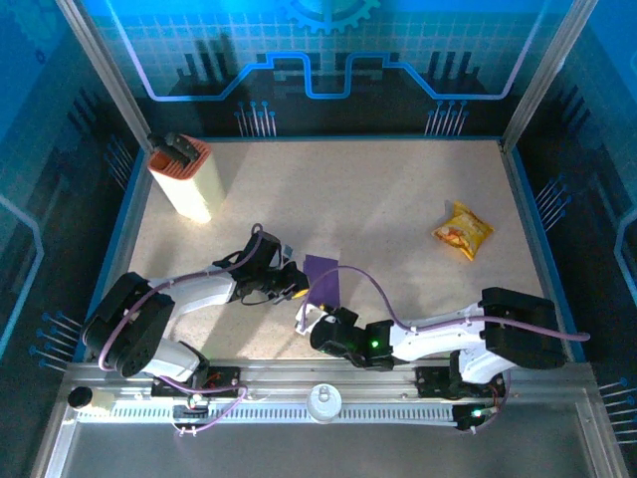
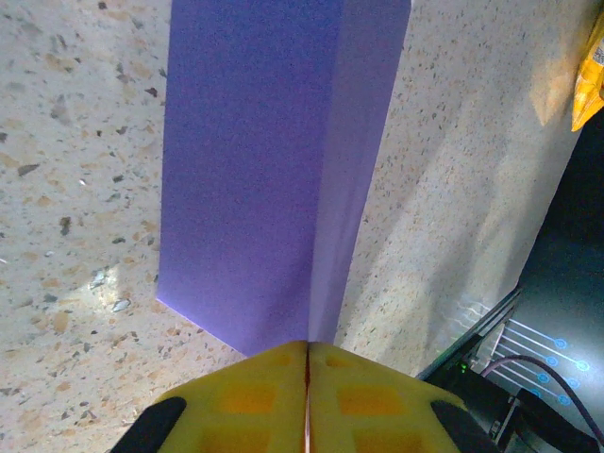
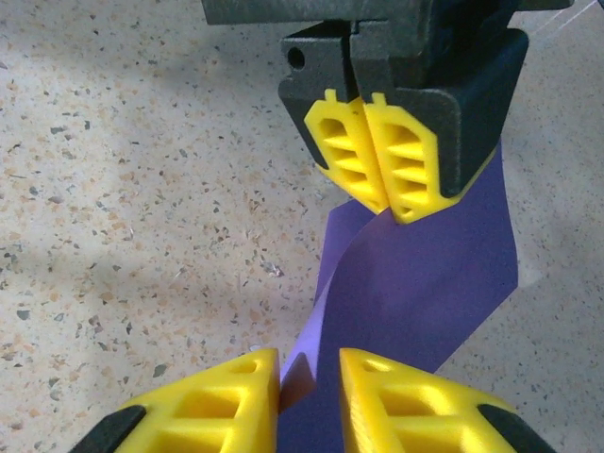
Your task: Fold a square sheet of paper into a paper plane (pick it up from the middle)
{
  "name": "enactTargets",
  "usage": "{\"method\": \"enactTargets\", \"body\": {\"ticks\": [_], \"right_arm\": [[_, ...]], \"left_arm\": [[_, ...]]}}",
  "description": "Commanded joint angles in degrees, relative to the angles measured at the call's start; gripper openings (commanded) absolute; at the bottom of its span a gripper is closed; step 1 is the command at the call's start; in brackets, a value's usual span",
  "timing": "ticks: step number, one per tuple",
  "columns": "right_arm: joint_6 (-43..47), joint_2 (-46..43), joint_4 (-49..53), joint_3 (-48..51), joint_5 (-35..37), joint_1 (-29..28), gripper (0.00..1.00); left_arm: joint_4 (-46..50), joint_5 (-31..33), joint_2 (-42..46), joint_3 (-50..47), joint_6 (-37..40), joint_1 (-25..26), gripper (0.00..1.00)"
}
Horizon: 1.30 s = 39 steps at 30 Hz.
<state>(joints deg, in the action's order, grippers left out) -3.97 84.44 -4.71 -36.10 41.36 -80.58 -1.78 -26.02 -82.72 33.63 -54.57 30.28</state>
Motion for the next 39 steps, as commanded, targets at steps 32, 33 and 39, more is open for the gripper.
{"method": "enactTargets", "body": {"ticks": [32, 33, 39], "right_arm": [[-19.0, -5.6, 5.4, -3.2, -30.6, 13.9, 0.02], [-19.8, -5.7, 5.5, -3.4, -32.6, 15.2, 0.02], [-23.0, -5.9, 1.0, -2.1, -41.5, 21.4, 0.02]], "left_arm": [[16.2, 9.6, 9.0, 4.6, 5.2, 0.3, 0.49], [17.3, 11.0, 10.2, 4.4, 5.5, 0.2, 0.49], [22.1, 19.7, 17.3, 3.1, 5.8, -0.2, 0.47]]}}
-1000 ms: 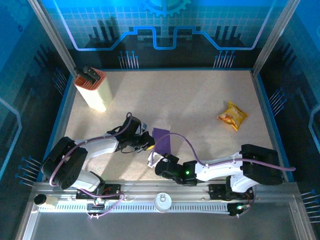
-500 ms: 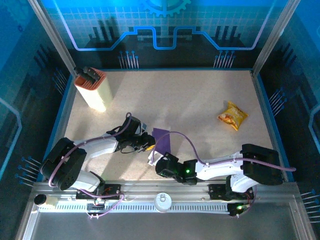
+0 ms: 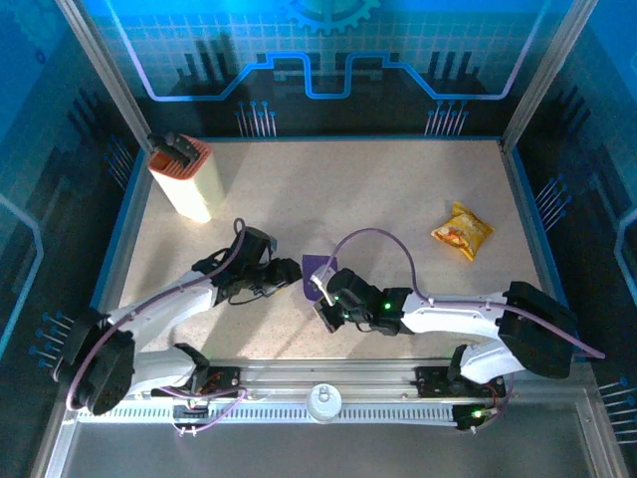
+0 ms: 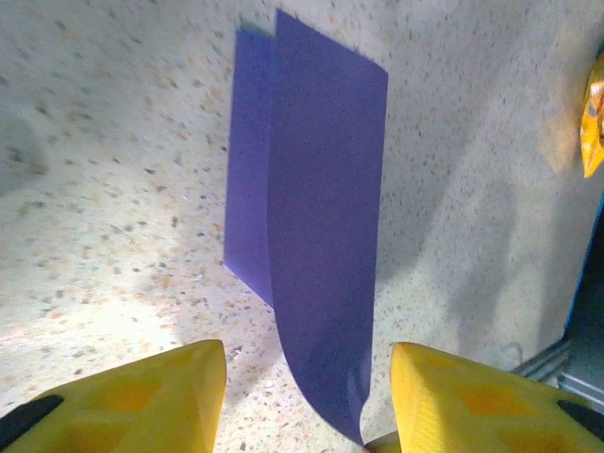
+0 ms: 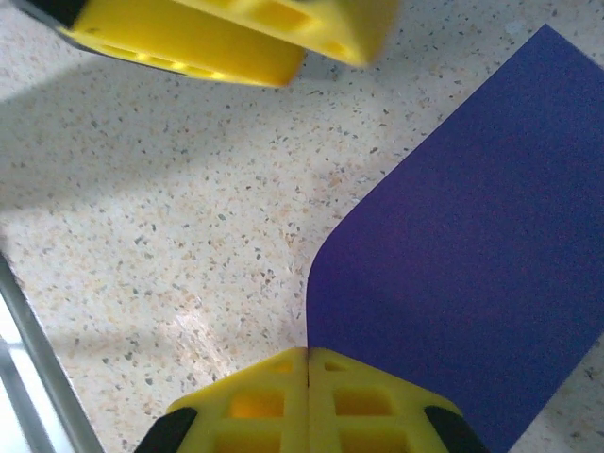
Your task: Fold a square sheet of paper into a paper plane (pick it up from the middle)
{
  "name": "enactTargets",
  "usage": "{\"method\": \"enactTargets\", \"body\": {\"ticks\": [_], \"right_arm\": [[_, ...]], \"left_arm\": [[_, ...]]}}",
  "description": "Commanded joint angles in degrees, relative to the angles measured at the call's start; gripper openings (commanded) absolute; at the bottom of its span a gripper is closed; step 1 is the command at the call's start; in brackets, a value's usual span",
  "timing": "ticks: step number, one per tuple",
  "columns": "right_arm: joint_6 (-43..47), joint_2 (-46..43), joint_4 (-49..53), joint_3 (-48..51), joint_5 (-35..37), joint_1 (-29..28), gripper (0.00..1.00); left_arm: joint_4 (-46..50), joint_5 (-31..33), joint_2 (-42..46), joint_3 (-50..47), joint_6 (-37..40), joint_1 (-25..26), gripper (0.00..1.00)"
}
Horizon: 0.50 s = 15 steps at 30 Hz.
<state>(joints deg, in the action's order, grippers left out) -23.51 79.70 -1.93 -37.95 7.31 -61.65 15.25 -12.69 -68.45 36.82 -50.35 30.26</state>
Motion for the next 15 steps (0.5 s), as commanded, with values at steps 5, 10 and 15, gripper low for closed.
{"method": "enactTargets", "body": {"ticks": [5, 10, 15], "right_arm": [[-4.1, -0.9, -1.7, -0.9, -11.6, 5.3, 0.03], [-4.4, 0.2, -4.9, -0.5, -13.7, 5.4, 0.03], [-4.0, 2.4, -4.9, -1.6, -15.0, 5.4, 0.03]], "left_arm": [[8.3, 10.9, 7.5, -0.3, 3.2, -1.3, 0.41], [5.1, 11.1, 7.7, -1.1, 1.2, -3.1, 0.38], [-1.0, 11.8, 6.4, -2.3, -3.2, -3.1, 0.36]]}}
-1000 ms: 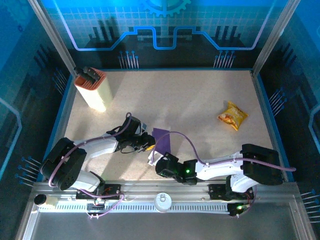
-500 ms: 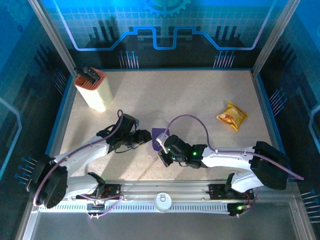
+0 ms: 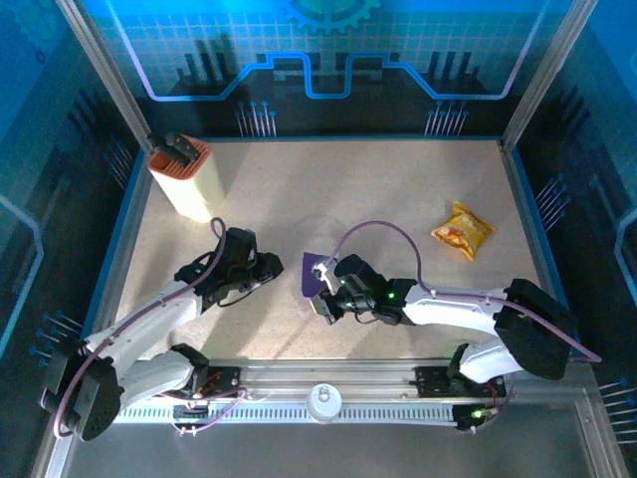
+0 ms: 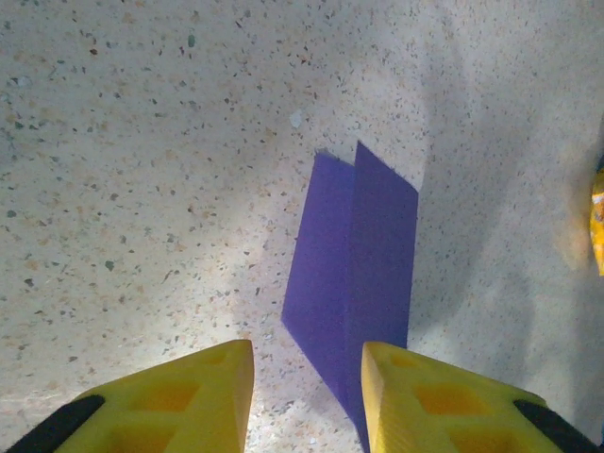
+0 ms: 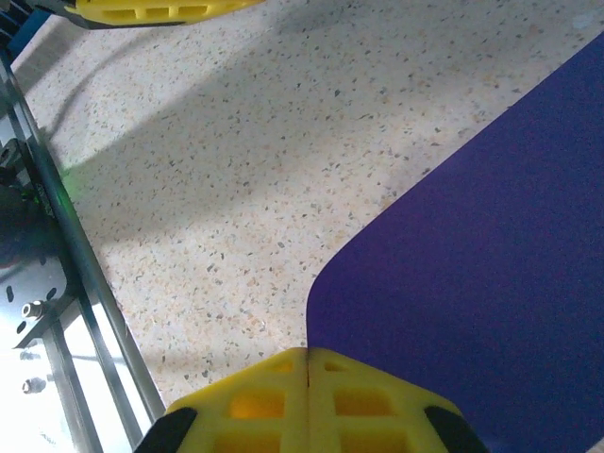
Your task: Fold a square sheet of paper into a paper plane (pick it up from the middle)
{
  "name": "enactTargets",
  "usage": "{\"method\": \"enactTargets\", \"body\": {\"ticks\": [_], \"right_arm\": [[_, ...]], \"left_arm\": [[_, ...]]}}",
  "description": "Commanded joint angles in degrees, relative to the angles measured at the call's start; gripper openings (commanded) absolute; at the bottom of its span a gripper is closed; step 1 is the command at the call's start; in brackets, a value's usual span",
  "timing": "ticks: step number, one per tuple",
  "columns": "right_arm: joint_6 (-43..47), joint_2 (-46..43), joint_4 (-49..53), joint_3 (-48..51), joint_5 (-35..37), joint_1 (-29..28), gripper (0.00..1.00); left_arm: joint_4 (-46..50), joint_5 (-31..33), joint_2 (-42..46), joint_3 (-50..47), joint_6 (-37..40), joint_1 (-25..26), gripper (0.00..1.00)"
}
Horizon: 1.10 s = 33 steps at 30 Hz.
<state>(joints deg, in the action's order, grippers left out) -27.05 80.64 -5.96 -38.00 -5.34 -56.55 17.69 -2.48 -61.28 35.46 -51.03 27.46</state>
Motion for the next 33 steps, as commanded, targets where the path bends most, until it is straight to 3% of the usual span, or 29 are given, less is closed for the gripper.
{"method": "enactTargets", "body": {"ticks": [1, 11, 25, 33], "right_arm": [[-0.4, 1.8, -0.9, -1.7, -2.7, 0.3, 0.03], [-2.9, 3.1, -2.6, -0.8, -4.6, 0.6, 0.03], [-14.3, 5.7, -8.6, 0.7, -8.6, 0.1, 0.03], [-14.5, 7.3, -8.4, 0.1, -10.6, 2.4, 0.03]], "left_arm": [[-3.8, 1.7, -1.2, -0.8, -3.2, -0.3, 0.36], [-7.2, -0.4, -2.8, -2.1, -6.3, 0.1, 0.36], [-2.5, -3.8, -1.3, 1.0, -0.9, 0.0, 0.27], [-6.3, -10.9, -6.0, 2.5, 0.8, -1.8, 0.27]]}}
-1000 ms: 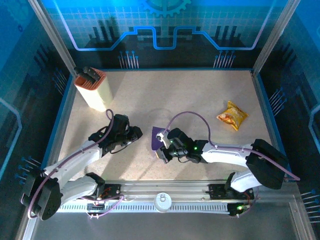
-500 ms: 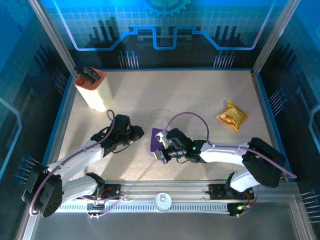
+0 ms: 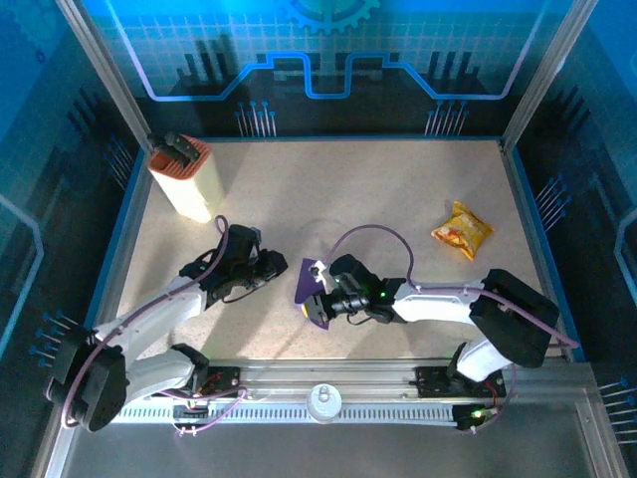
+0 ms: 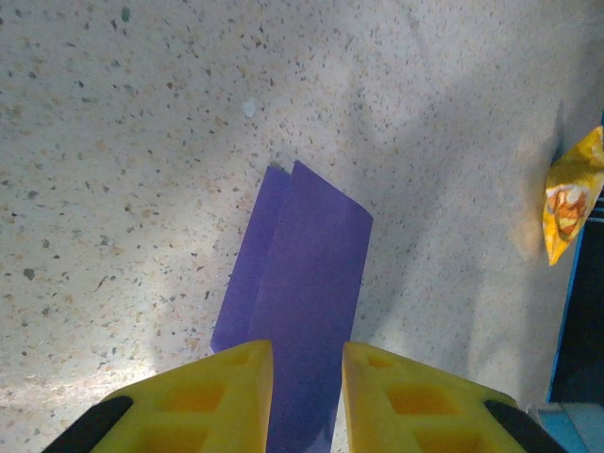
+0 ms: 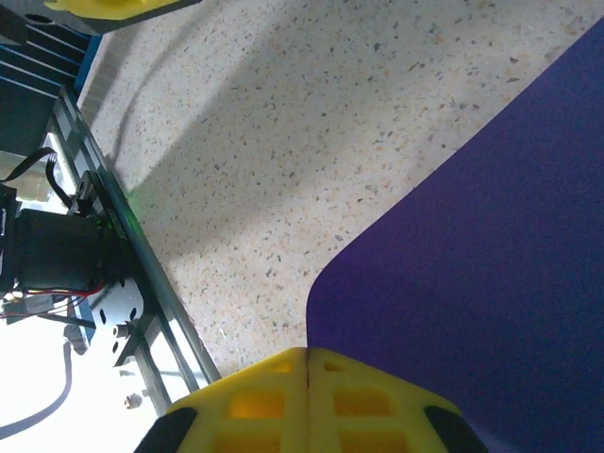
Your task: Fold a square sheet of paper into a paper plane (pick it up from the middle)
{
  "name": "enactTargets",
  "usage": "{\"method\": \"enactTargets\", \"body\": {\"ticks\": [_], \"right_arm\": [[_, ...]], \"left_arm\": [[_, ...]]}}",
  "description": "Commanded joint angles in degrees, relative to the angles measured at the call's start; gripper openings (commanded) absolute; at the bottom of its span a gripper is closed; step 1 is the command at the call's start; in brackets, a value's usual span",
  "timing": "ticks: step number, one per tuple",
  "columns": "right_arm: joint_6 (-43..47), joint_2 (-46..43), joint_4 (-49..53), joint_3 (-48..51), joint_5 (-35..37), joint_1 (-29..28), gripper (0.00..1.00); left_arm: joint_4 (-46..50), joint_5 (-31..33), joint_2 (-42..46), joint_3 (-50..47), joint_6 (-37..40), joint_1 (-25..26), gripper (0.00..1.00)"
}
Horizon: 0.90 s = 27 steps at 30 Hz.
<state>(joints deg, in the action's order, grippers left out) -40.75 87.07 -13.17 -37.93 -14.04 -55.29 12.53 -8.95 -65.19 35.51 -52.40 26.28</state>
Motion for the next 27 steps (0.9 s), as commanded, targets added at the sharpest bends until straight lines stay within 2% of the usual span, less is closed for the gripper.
{"method": "enactTargets", "body": {"ticks": [1, 9, 15, 27], "right_arm": [[-0.9, 0.8, -1.8, 0.6, -1.9, 1.3, 0.03], [-3.6, 0.6, -10.6, 6.1, -3.9, 2.4, 0.03], [-4.9, 2.0, -13.2, 7.1, -4.4, 2.6, 0.01], [-5.0, 3.2, -12.9, 6.5, -4.2, 2.5, 0.01]], "left_arm": [[-1.3, -5.3, -3.2, 3.0, 2.6, -0.7, 0.27], [-6.4, -14.3, -13.1, 6.4, 4.7, -0.8, 0.26], [-7.2, -20.4, -22.8, 11.3, 9.5, -0.4, 0.2], [-7.0, -23.4, -39.6, 16.9, 14.4, 1.6, 0.14]]}}
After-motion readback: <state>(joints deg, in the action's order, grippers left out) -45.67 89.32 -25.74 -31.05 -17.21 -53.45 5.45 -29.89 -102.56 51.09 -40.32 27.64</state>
